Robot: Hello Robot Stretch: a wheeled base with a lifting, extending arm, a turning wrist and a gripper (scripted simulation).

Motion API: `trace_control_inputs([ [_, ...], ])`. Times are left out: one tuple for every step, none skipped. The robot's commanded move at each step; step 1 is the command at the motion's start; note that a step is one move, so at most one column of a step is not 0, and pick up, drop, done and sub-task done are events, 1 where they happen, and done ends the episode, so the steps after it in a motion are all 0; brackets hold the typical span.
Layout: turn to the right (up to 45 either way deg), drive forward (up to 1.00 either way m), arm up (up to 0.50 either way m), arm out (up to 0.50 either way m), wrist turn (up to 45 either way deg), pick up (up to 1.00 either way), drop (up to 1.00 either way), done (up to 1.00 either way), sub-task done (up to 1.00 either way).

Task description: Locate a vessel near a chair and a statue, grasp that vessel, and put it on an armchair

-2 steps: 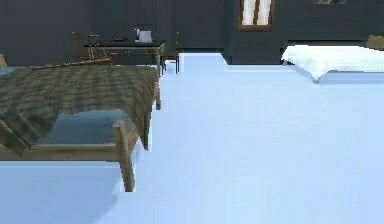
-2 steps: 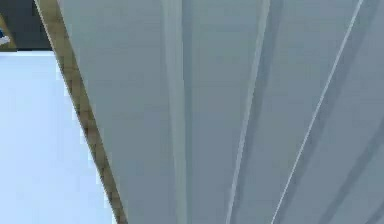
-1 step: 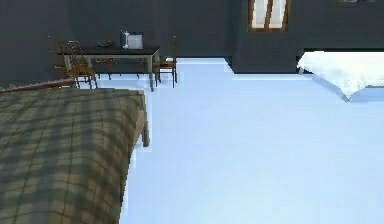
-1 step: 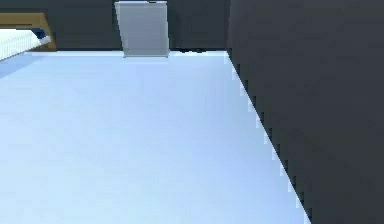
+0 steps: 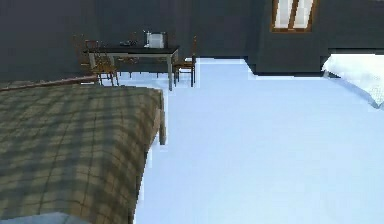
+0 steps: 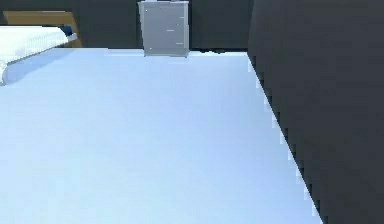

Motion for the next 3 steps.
trace_control_inputs([
  [0.0,0.65,0.00,0.00,0.0,0.00,0.00,0.00,0.00],
  [0.0,1.00,0.00,0.00,0.0,0.00,0.00,0.00,0.00],
  [3.0,0.00,0.00,0.00,0.0,0.00,0.00,0.00,0.00],
])
